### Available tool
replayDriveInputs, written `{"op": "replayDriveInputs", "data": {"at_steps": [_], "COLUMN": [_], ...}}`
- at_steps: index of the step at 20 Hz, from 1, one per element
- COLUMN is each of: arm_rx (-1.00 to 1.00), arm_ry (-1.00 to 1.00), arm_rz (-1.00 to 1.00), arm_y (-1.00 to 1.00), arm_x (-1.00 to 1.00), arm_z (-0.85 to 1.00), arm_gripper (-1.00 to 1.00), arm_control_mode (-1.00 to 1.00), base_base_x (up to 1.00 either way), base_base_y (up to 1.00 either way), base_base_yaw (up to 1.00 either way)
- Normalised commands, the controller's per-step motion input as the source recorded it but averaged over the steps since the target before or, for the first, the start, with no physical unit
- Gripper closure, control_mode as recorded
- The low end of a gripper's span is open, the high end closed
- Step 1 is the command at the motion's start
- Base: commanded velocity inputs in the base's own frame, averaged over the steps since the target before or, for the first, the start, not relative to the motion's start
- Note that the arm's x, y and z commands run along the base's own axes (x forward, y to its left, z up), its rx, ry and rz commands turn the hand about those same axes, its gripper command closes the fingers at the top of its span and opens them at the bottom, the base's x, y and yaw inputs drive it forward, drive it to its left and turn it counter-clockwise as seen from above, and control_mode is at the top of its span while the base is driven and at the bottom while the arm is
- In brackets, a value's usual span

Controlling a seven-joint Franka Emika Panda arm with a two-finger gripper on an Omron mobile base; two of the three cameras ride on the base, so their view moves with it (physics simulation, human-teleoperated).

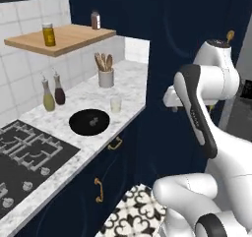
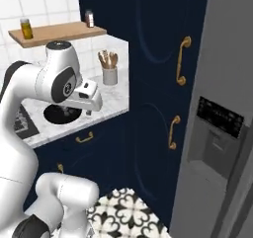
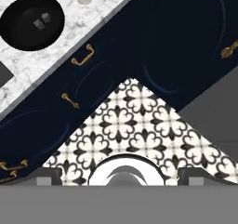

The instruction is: Grab a lemon wedge from the fridge and one ice cube from the ice bowl, and put them in the glass of lemonade.

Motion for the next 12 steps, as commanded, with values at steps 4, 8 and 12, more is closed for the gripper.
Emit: {"op": "replayDriveInputs", "data": {"at_steps": [4,8,12], "arm_rx": [0.0,0.0,0.0], "arm_ry": [0.0,0.0,0.0], "arm_rz": [0.0,0.0,0.0], "arm_y": [0.0,0.0,0.0], "arm_x": [0.0,0.0,0.0], "arm_z": [0.0,0.0,0.0], "arm_gripper": [-1.0,-1.0,-1.0], "arm_control_mode": [1.0,1.0,1.0], "base_base_x": [0.6,0.96,0.6], "base_base_y": [0.02,-0.12,-0.72], "base_base_yaw": [0.87,0.63,0.37]}}
